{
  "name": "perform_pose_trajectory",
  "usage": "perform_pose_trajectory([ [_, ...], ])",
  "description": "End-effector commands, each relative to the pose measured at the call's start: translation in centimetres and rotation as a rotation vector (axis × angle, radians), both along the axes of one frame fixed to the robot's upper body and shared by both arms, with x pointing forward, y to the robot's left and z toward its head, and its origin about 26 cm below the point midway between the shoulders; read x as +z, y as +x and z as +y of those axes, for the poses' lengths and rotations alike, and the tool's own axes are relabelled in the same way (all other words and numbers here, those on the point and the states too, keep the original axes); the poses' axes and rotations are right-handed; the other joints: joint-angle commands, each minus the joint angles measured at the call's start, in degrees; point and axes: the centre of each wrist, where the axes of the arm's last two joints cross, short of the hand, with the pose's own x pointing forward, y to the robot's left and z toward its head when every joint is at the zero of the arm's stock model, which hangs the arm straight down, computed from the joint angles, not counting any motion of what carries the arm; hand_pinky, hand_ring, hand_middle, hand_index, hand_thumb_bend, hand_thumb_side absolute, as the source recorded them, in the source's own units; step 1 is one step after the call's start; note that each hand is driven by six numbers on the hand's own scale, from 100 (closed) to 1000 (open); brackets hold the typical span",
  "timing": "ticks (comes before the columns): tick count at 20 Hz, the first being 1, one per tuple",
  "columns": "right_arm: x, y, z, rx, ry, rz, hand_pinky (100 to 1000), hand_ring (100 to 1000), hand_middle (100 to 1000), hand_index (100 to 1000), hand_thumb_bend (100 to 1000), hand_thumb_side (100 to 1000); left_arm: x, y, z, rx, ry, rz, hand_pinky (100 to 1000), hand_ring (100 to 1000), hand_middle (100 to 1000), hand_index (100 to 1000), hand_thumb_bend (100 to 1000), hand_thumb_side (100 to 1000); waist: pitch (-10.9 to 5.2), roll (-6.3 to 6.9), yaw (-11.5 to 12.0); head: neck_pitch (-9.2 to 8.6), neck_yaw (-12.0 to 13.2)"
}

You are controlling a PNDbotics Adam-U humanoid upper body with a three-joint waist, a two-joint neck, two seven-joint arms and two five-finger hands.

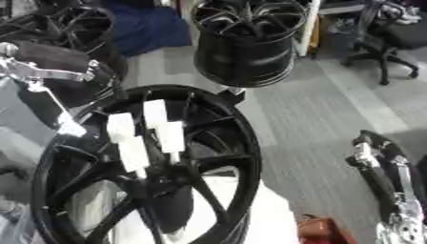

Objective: Pull the pin out of the wheel hub.

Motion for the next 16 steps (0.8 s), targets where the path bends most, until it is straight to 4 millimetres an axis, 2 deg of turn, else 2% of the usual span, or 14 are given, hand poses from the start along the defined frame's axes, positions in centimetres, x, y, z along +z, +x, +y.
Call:
perform_pose_trajectory([
  [1, 0.7, 0.2, -0.2, 0.013, -0.019, -0.021, 605, 508, 649, 782, 100, 537, 0.9, 0.4, -0.1, -0.052, 0.082, -0.019, 624, 499, 747, 877, 424, 367, -0.52, -0.17, -0.13, 0.28, 0.01],
  [9, 0.7, 0.3, -0.1, 0.014, -0.017, -0.022, 605, 508, 649, 782, 100, 538, -0.3, 1.6, 0.0, -0.008, 0.084, 0.012, 651, 568, 753, 878, 448, 454, -0.5, -0.23, -0.38, 0.28, 0.14],
  [16, 0.7, 0.3, -0.1, 0.015, -0.016, -0.024, 605, 508, 649, 782, 100, 539, -1.0, 1.9, -0.5, -0.011, 0.093, 0.024, 646, 568, 751, 883, 441, 466, -0.51, -0.26, -0.5, 0.28, 0.23],
])
